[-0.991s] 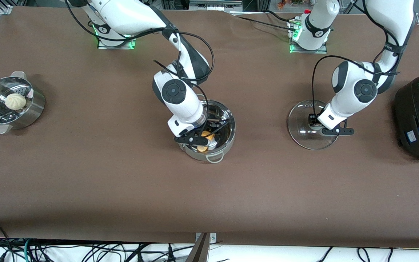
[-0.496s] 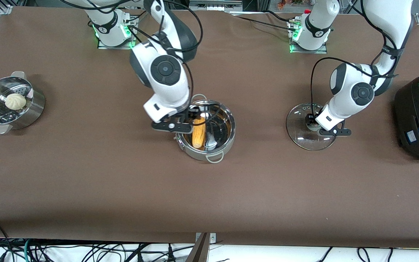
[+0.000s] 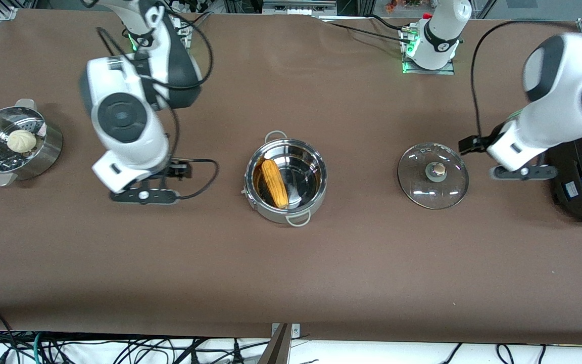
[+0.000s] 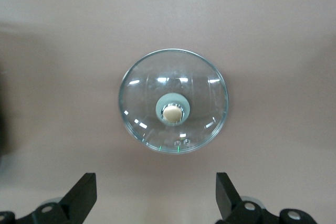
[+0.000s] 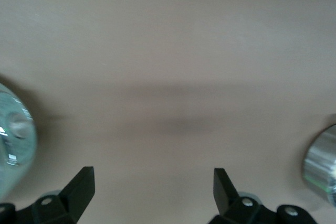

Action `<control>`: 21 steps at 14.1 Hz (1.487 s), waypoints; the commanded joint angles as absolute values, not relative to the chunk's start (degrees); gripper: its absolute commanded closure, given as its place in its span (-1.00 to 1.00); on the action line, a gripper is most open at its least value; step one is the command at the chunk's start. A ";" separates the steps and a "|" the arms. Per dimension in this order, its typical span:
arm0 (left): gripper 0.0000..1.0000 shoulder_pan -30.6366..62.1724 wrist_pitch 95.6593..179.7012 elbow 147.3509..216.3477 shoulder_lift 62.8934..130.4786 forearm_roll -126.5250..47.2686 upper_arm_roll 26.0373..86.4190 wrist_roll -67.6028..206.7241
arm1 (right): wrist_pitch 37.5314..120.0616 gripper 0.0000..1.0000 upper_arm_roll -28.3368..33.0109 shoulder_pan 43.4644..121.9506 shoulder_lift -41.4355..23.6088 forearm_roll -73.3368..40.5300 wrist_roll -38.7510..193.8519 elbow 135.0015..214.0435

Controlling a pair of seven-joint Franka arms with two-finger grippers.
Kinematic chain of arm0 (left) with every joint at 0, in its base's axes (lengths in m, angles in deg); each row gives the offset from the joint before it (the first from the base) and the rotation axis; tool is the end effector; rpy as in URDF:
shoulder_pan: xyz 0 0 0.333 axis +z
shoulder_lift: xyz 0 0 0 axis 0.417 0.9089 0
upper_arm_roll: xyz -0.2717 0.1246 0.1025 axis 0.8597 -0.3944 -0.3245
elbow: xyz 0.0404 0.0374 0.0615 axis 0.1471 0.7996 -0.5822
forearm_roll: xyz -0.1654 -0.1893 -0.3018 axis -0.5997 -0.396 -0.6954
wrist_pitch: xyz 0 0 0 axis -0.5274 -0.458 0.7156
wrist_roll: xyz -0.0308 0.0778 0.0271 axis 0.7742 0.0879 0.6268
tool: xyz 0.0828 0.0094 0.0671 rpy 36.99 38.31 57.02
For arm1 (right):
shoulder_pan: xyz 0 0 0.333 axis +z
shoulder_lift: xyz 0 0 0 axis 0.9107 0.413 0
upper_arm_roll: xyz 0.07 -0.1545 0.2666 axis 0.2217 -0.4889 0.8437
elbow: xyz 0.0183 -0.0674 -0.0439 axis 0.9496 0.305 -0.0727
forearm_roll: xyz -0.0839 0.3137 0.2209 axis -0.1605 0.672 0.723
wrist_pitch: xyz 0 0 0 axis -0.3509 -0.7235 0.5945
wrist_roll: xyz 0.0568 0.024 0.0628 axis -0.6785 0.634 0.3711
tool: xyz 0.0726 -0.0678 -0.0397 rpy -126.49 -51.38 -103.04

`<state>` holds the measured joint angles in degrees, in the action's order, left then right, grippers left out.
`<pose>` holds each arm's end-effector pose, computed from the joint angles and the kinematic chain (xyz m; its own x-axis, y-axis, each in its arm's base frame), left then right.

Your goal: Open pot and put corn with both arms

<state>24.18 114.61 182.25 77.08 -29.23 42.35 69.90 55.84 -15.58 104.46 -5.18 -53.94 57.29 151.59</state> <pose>0.5688 -0.0441 0.4895 0.9782 0.0214 -0.2068 0.0138 -0.9992 -0.0380 0.6335 0.2290 0.4687 0.9953 0.0218 -0.0942 0.0426 -0.9735 0.2247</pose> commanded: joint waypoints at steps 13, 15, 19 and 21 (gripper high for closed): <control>-1.00 25.70 97.95 170.29 72.82 -30.37 42.30 71.53 | 59.24 -1.00 8.41 66.93 -36.51 -55.45 71.64 177.64; -1.00 25.70 97.95 170.29 72.82 -30.37 42.30 71.44 | 57.67 -1.00 8.05 67.01 -34.24 -55.79 71.29 173.34; -1.00 25.43 97.77 169.68 72.82 -29.85 42.65 71.53 | 57.57 -1.00 7.35 66.66 -33.43 -54.66 70.94 172.09; -1.00 25.35 98.21 169.59 73.17 -30.02 42.65 71.53 | 57.92 -1.00 7.26 66.58 -33.35 -51.77 70.41 171.83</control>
